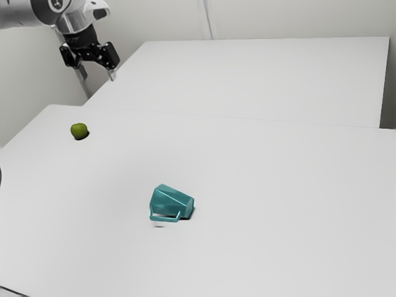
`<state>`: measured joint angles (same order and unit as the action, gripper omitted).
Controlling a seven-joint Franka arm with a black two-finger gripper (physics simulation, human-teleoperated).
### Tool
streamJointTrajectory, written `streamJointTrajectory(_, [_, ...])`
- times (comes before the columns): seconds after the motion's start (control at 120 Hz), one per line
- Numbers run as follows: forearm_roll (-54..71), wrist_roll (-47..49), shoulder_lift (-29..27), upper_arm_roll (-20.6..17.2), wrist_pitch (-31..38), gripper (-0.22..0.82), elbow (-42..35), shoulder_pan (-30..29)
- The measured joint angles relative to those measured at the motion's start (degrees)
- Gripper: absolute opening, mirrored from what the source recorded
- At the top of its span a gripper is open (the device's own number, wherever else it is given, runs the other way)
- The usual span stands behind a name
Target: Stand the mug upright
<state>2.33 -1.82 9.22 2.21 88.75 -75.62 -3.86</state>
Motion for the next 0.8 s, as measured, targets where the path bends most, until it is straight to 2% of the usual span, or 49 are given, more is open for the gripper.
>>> streamJointTrajectory(0.108, [-1.5,-0.5,-0.8,-0.5,-0.5,0.60,-0.5,0.4])
streamJointTrajectory(0.175, [-6.2,-0.8,-0.5,1.7,0.3,0.60,-3.0,0.9])
streamJointTrajectory(0.283, [-21.1,-2.0,0.1,7.7,4.0,0.60,-14.6,0.2])
streamJointTrajectory(0.383, [-34.8,-4.9,0.1,10.9,7.3,0.60,-24.9,0.1])
streamJointTrajectory(0.542, [-46.4,-11.8,0.4,12.4,9.9,0.60,-35.4,0.3])
streamJointTrajectory(0.692, [-49.9,-18.8,1.1,13.4,11.2,0.60,-42.5,0.3])
streamJointTrajectory(0.8, [-50.9,-23.4,1.7,13.5,11.9,0.60,-44.9,0.3])
